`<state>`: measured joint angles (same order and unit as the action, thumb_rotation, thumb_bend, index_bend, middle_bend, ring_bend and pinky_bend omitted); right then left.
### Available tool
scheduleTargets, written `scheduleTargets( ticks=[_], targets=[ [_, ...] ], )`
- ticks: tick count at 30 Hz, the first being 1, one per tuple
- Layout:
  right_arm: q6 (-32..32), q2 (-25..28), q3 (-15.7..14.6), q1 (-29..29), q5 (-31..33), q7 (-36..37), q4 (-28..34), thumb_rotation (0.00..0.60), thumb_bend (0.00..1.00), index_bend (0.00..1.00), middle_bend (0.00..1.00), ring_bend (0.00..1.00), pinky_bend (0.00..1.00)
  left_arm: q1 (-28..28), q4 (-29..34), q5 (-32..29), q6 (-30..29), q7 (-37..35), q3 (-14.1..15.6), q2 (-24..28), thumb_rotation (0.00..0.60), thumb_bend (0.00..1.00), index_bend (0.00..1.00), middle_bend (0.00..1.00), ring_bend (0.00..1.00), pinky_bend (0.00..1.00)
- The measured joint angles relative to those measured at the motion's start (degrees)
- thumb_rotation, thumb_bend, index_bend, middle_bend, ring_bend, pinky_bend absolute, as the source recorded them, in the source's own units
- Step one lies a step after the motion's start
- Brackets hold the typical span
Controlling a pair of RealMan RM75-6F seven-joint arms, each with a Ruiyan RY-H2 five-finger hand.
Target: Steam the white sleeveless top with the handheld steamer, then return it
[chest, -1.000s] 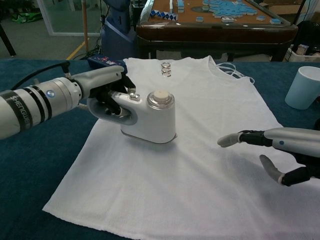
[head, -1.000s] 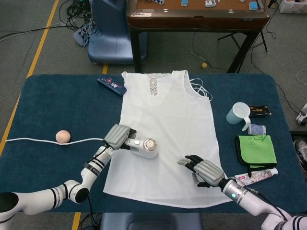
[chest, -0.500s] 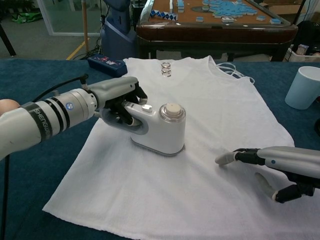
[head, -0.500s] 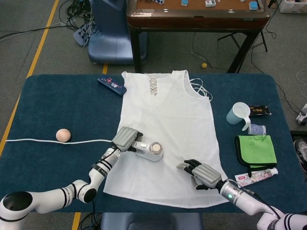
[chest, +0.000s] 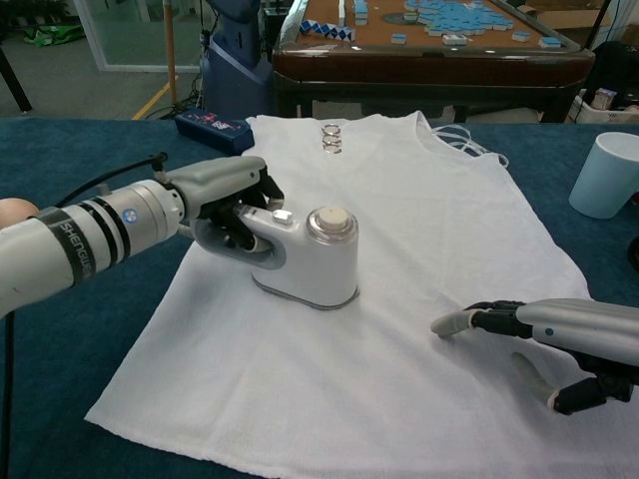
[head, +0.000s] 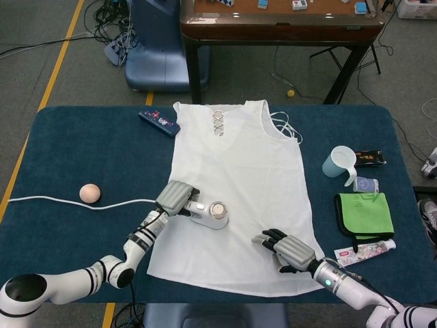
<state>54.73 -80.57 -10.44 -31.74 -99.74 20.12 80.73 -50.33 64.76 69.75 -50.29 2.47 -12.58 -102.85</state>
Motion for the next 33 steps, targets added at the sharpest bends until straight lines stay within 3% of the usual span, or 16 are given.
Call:
scheduleTargets(
  ticks=[13, 33],
  targets=[
    [0.58, 0.12, -0.34, -0.17, 0.82, -0.66, 0.54, 0.590, 0.84, 0.00, 0.11, 0.02, 0.02, -1.80, -9.30, -2.01, 2.27, -2.37, -2.59, -2.79, 0.600, 0.32, 0.87, 0.85, 0.70, 0.71],
    [0.36, 0.39, -0.65, -0.46, 1.89, -1.84, 1.39, 0.589, 0.84, 0.00, 0.11, 0.02, 0.02, -2.99, -29.15, -0.85, 3.26, -13.35, -4.68, -6.79, 0.600, 0.32, 0.86, 0.84, 0.69, 0.71]
  ],
)
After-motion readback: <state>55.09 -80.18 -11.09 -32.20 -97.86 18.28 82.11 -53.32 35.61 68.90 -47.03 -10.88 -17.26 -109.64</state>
